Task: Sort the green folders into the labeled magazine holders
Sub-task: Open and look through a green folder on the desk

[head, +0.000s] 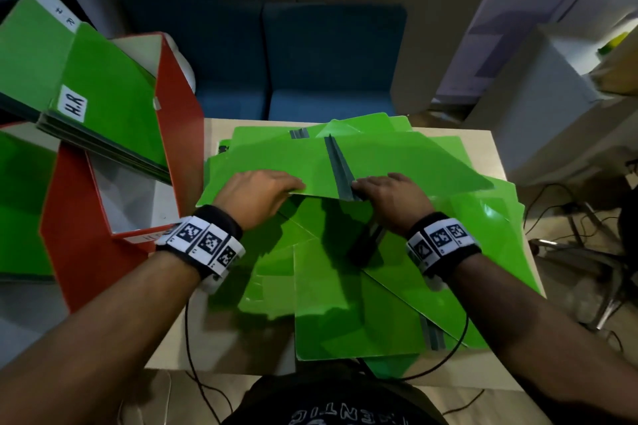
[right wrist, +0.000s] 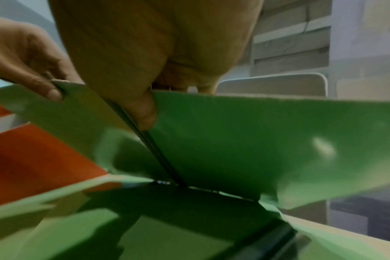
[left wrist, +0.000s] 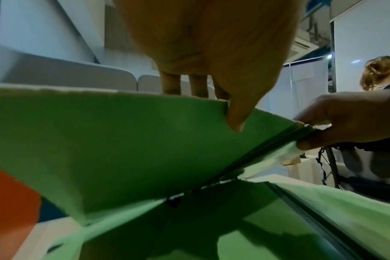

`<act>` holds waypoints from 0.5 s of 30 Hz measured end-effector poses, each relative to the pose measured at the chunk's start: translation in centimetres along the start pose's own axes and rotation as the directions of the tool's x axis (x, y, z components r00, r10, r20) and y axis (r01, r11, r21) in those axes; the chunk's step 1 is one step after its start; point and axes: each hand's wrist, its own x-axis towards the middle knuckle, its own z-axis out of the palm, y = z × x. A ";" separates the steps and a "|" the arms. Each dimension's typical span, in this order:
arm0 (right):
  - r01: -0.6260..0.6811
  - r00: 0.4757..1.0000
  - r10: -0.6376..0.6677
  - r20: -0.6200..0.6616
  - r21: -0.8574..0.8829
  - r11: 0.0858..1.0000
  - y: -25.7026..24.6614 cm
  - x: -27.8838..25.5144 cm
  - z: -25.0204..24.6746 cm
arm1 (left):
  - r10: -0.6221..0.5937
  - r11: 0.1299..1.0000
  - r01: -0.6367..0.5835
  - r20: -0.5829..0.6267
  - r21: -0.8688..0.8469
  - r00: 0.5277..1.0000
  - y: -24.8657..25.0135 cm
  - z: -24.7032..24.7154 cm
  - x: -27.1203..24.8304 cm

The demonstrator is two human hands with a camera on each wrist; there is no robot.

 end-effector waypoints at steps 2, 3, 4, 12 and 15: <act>0.020 0.991 -0.019 -0.130 0.001 1.000 -0.5 0.7 -1.0 | 0.038 0.999 -0.038 -0.071 0.011 0.997 0.2 -1.5 0.4; 0.027 0.985 -0.023 -0.169 0.020 0.999 -1.1 1.1 -1.7 | 0.047 0.999 -0.044 -0.113 0.030 0.992 0.3 -2.3 0.6; 0.028 0.981 -0.019 -0.193 0.041 0.999 -1.6 1.4 -2.1 | 0.048 0.998 -0.039 -0.159 0.055 0.986 0.4 -3.1 0.8; 0.110 0.916 -0.096 -0.390 0.012 0.994 -2.5 1.1 -4.9 | 0.116 0.987 -0.075 -0.312 0.141 0.943 -0.7 -6.6 0.9; 0.195 0.922 -0.185 -0.341 -0.006 0.981 -2.0 0.8 -6.5 | 0.200 0.970 -0.146 -0.297 0.194 0.934 -1.2 -7.2 0.6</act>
